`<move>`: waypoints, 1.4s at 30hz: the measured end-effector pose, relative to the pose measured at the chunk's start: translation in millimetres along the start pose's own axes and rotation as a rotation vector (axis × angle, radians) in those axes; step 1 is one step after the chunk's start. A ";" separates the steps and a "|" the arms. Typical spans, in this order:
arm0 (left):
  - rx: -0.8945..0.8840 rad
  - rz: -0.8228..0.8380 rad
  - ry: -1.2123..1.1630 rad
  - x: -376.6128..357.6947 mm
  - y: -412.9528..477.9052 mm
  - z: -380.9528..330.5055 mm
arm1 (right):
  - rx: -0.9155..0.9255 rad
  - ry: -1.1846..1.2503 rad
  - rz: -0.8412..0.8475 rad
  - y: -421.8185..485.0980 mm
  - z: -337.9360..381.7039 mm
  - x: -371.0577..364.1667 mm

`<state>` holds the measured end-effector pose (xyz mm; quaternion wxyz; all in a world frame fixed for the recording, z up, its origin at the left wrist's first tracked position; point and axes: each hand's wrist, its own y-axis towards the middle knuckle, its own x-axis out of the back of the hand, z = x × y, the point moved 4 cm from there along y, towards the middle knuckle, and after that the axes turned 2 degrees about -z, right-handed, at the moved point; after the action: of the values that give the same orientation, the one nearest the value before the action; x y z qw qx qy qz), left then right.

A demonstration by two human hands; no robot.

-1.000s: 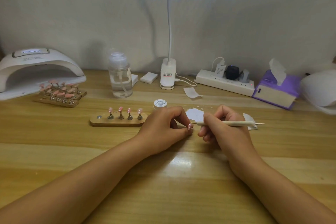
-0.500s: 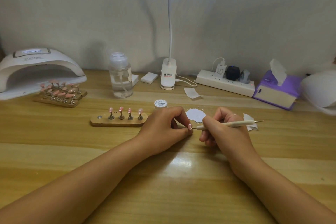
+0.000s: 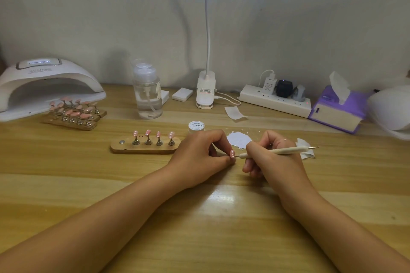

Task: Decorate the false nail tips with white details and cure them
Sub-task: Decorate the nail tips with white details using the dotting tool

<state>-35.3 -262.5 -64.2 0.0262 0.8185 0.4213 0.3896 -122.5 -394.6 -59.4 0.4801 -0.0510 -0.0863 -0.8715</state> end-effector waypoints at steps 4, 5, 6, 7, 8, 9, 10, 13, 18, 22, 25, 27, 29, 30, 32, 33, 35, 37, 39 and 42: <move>0.003 0.004 -0.003 -0.4 0.3 0.3 | 0.006 0.050 -0.026 -1.1 2.7 0.6; 0.005 0.003 -0.005 -0.3 0.2 0.5 | 0.009 0.085 -0.051 -1.2 3.5 2.3; 0.006 0.002 -0.005 -0.2 0.1 0.5 | 0.011 0.120 -0.080 -1.0 4.1 4.6; 0.006 0.004 -0.005 -0.1 0.0 0.5 | 0.010 0.149 -0.105 -0.7 4.3 6.9; 0.007 0.006 -0.005 -0.2 -0.2 0.4 | 0.006 0.167 -0.120 -0.5 4.0 8.6; 0.007 0.008 -0.006 -0.1 -0.2 0.4 | 0.001 0.175 -0.123 -0.3 3.6 9.0; 0.007 0.008 -0.007 -0.2 -0.3 0.4 | -0.002 0.171 -0.115 -0.3 3.3 8.6; 0.009 0.006 -0.014 -0.1 -0.3 0.7 | -0.002 0.141 -0.074 -1.4 3.6 4.5; -0.012 0.013 -0.010 -0.4 -0.9 -0.2 | 0.001 0.130 -0.066 -1.8 4.3 4.4; -0.032 -0.010 -0.026 -0.6 -0.7 0.5 | 0.031 0.176 -0.176 -1.0 4.5 11.1; -0.113 -0.081 -0.028 1.5 -2.3 -5.6 | 0.087 0.228 -0.349 1.5 3.5 22.4; -0.203 -0.138 0.003 2.5 -4.3 -13.0 | 0.070 0.257 -0.416 4.4 0.0 27.6; -0.278 -0.186 0.037 2.7 -7.6 -19.5 | 0.043 0.259 -0.443 6.8 -3.9 29.5; -0.306 -0.209 0.046 3.2 -9.3 -21.5 | 0.039 0.257 -0.444 7.7 -5.5 29.7; -0.345 -0.245 0.062 4.2 -11.9 -24.4 | 0.042 0.235 -0.426 9.6 -7.7 28.9; -0.358 -0.259 0.072 4.5 -13.3 -25.4 | 0.041 0.216 -0.411 10.3 -9.1 27.9; -0.371 -0.290 0.087 6.6 -15.4 -28.0 | 0.038 0.189 -0.389 11.1 -9.9 26.9; -0.366 -0.319 0.100 9.8 -17.3 -29.4 | 0.035 0.178 -0.373 11.8 -10.0 26.5; -0.342 -0.340 0.090 13.8 -18.5 -30.0 | 0.036 0.173 -0.359 11.6 -9.9 26.5; -0.251 -0.413 0.045 31.2 -16.2 -33.4 | 0.026 0.149 -0.341 10.6 -11.3 27.5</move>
<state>-57.5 -239.4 -27.7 0.1975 0.6964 0.5285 0.4435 -128.3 -425.2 -64.6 0.3310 0.0354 -0.0691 -0.9404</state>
